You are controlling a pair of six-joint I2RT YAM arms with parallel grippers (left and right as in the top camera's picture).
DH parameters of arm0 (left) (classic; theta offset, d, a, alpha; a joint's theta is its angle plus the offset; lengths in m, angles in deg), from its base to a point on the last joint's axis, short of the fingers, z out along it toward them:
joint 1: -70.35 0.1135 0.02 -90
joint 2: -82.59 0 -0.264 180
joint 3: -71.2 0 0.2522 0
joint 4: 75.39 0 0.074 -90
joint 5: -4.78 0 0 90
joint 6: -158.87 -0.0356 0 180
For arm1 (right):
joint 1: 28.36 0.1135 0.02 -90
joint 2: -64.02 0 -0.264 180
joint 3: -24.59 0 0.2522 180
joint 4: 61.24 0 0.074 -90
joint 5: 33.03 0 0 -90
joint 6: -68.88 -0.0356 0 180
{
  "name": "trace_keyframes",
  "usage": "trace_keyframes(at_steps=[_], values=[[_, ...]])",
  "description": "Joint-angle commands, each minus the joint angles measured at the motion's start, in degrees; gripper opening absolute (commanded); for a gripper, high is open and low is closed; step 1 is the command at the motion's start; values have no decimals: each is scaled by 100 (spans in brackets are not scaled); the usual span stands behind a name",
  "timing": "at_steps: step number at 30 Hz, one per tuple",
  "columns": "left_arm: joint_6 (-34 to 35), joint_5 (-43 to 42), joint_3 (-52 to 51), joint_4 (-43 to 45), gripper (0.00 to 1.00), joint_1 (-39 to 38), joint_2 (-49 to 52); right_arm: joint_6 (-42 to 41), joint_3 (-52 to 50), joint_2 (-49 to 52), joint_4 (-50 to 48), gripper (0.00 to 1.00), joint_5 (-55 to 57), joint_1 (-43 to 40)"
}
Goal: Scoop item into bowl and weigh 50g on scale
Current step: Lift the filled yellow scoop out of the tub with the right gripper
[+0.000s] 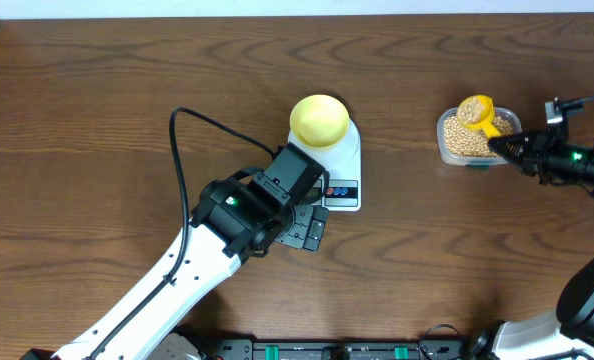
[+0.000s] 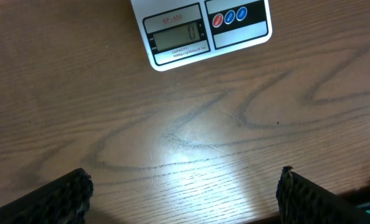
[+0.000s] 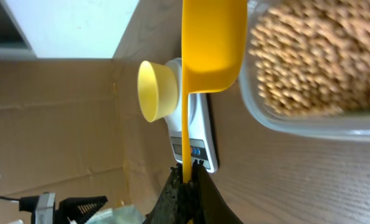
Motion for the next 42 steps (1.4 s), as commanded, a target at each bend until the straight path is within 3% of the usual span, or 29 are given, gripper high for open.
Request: trace_keyframes(at_steps=[1, 10, 27, 42], values=[[-52, 72, 74, -26, 97, 15, 33, -63, 332, -337, -9, 1, -249, 190], [-52, 70, 74, -26, 97, 15, 33, -511, 697, -448, -133, 1, -396, 822], [-52, 72, 74, -26, 97, 15, 33, -2059, 706, -444, -1899, 1, -699, 2168], [-52, 72, 74, -26, 97, 15, 33, -2133, 704, -354, -1989, 1, -577, 3040]])
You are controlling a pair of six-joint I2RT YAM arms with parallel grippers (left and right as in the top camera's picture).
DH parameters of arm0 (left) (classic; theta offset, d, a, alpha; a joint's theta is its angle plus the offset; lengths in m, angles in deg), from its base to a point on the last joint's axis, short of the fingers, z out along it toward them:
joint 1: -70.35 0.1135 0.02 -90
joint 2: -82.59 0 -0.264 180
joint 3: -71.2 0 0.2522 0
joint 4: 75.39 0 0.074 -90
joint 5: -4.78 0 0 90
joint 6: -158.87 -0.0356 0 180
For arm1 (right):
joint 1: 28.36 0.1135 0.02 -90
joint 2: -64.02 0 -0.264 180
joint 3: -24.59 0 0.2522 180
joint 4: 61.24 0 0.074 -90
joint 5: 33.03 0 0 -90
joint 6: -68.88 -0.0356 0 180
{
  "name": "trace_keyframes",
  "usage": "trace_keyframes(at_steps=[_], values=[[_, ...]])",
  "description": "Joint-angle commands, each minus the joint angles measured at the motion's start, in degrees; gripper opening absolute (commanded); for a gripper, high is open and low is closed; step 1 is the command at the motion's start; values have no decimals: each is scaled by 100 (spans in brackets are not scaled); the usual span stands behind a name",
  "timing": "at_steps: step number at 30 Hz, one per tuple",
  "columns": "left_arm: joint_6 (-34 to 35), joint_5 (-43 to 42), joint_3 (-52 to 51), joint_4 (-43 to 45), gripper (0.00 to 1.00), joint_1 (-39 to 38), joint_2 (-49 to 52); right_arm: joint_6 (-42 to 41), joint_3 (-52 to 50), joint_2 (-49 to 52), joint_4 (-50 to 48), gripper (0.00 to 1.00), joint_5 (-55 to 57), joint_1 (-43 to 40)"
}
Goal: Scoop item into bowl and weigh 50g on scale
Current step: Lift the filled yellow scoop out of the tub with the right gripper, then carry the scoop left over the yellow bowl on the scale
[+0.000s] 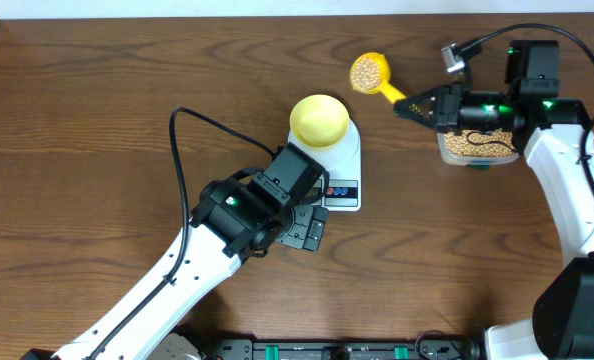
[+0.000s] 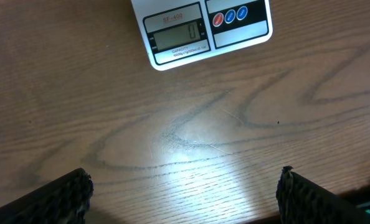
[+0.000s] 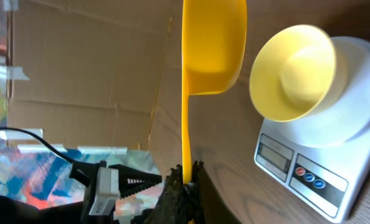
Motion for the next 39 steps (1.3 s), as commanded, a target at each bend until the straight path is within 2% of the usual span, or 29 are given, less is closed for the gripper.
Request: trace_keyframes(at_steps=[1, 12, 21, 39], values=[[-52, 72, 74, -17, 97, 15, 33, -35, 151, 35, -15, 1, -68, 280], [-52, 70, 74, -17, 97, 15, 33, 157, 151, 205, 109, 1, 280, 833], [-52, 72, 74, -17, 97, 15, 33, 730, 149, 205, 774, 1, 697, 859], [-52, 72, 74, -17, 97, 15, 33, 1237, 146, 553, 595, 1, 1821, 1224]])
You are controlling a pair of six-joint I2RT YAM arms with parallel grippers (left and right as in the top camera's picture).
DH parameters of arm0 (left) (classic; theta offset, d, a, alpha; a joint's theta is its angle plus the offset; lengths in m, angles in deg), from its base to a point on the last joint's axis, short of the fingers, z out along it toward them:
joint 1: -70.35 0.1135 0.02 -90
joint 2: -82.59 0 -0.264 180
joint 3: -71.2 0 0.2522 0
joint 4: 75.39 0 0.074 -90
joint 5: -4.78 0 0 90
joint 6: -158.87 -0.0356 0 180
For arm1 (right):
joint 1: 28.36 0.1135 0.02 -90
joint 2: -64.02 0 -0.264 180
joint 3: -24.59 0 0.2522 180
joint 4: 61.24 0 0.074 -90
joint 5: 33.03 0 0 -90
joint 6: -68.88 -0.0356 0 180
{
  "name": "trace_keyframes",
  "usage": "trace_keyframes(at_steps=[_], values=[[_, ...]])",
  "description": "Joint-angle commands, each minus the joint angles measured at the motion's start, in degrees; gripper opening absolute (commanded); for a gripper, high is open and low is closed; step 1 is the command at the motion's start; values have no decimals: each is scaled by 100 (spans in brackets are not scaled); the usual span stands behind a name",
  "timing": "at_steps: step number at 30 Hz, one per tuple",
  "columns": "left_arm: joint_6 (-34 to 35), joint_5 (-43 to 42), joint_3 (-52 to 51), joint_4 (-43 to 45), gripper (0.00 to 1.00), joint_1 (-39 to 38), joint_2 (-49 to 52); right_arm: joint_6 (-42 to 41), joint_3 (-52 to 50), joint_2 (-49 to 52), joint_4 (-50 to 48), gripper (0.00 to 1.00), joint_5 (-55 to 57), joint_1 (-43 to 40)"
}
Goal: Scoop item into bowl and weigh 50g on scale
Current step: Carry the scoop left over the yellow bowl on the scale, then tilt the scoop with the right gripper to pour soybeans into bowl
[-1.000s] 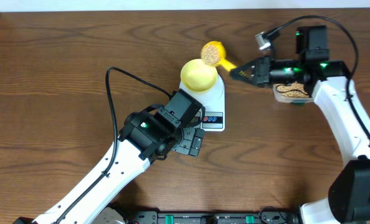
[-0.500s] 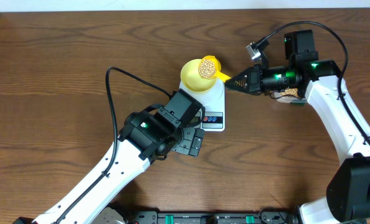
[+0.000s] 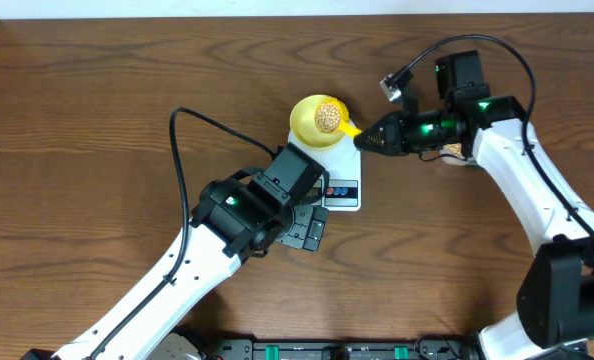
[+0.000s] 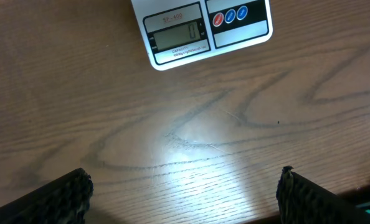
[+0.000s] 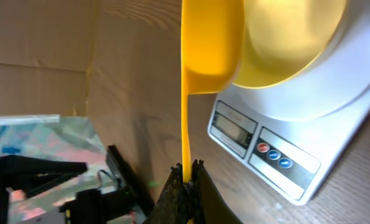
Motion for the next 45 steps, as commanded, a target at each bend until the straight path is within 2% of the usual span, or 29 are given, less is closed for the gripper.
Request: trace_keyframes(at_steps=[1, 37, 45], values=[[-50, 72, 74, -15, 97, 13, 33, 271, 140, 72, -46, 1, 315, 66], [-52, 72, 74, -15, 97, 13, 33, 750, 142, 72, -350, 1, 2369, 837], [-52, 72, 74, -15, 97, 13, 33, 824, 142, 74, -356, 1, 2529, 951]])
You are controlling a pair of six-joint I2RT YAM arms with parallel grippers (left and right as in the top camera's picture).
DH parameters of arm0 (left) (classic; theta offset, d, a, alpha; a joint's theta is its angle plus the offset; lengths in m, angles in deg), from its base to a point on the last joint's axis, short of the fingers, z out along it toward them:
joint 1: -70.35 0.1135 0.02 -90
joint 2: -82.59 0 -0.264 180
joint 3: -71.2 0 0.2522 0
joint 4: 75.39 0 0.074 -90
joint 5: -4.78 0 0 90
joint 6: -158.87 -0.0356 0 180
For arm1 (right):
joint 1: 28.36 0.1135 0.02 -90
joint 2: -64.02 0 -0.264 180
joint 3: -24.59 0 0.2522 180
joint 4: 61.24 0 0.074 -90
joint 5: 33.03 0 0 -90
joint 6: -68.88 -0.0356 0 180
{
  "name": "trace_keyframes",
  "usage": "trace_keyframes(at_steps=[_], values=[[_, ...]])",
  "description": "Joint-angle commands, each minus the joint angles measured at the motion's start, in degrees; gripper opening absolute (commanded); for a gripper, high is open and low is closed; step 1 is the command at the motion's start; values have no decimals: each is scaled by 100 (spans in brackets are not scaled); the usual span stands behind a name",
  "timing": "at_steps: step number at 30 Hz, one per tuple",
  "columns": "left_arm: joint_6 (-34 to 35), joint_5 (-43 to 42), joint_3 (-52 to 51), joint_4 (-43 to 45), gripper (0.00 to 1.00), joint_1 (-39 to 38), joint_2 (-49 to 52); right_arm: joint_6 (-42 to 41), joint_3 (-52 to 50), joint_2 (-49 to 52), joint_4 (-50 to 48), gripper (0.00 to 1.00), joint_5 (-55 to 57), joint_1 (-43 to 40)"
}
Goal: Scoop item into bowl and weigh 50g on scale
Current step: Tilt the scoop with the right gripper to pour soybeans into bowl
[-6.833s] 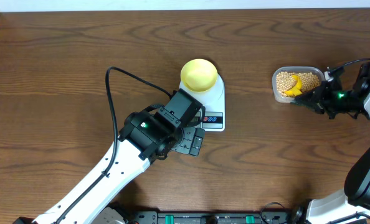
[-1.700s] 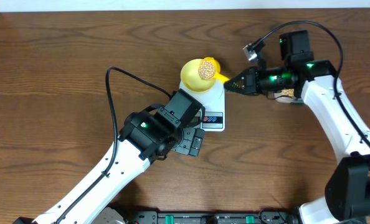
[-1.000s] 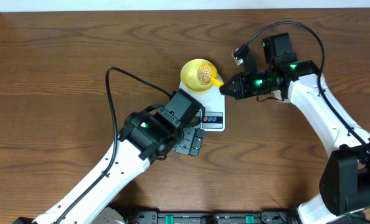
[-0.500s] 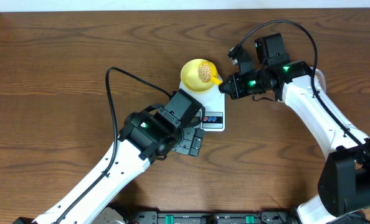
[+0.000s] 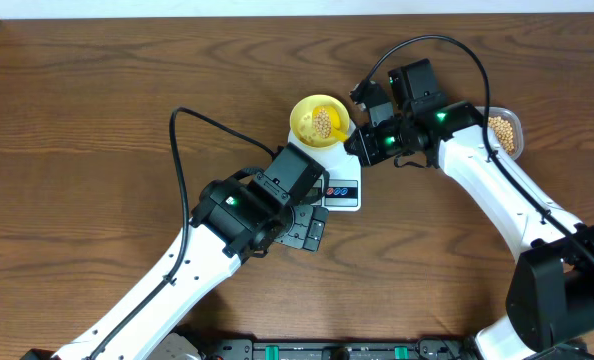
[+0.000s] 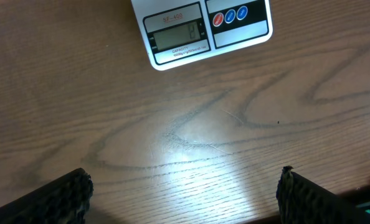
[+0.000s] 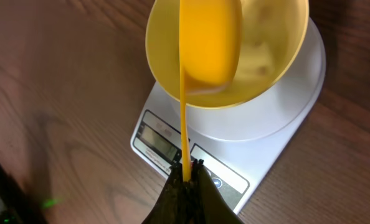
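A yellow bowl (image 5: 320, 122) stands on the white scale (image 5: 343, 176) and holds a small heap of beans (image 5: 321, 124). My right gripper (image 5: 361, 146) is shut on the thin handle of the yellow scoop (image 7: 210, 43), which is turned over inside the bowl (image 7: 278, 56). The right gripper (image 7: 186, 169) hangs over the scale's front panel (image 7: 166, 146). My left gripper (image 6: 185, 194) is open low over the bare table just in front of the scale's display (image 6: 175, 36), which shows a dark figure that is too small to read. One of its fingers (image 6: 60, 196) shows at the left.
A clear container of beans (image 5: 504, 131) sits at the right, partly behind the right arm. The left arm's black cable (image 5: 182, 150) loops over the table left of the scale. A cardboard edge stands at the far left.
The scoop was level over the bowl with its heap of beans; now it is turned over in the bowl and the beans lie in the bowl. The scale's display no longer reads 0.
My right gripper held the full scoop at the bean container. Then it held it in the air between container and bowl, then over the bowl. Now the beans are in the bowl. The left gripper stayed open in front of the scale throughout.
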Motion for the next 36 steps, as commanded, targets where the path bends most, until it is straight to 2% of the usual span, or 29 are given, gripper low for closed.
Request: trace_keyframes(at_steps=[1, 25, 36], values=[[-50, 72, 74, -15, 97, 15, 33, 190, 142, 24, -20, 1, 184, 33], [-52, 72, 74, -15, 97, 15, 33, 944, 435, 22, 26, 1, 1705, 555], [-52, 72, 74, -15, 97, 15, 33, 1246, 435, 22, 55, 1, 1963, 640]])
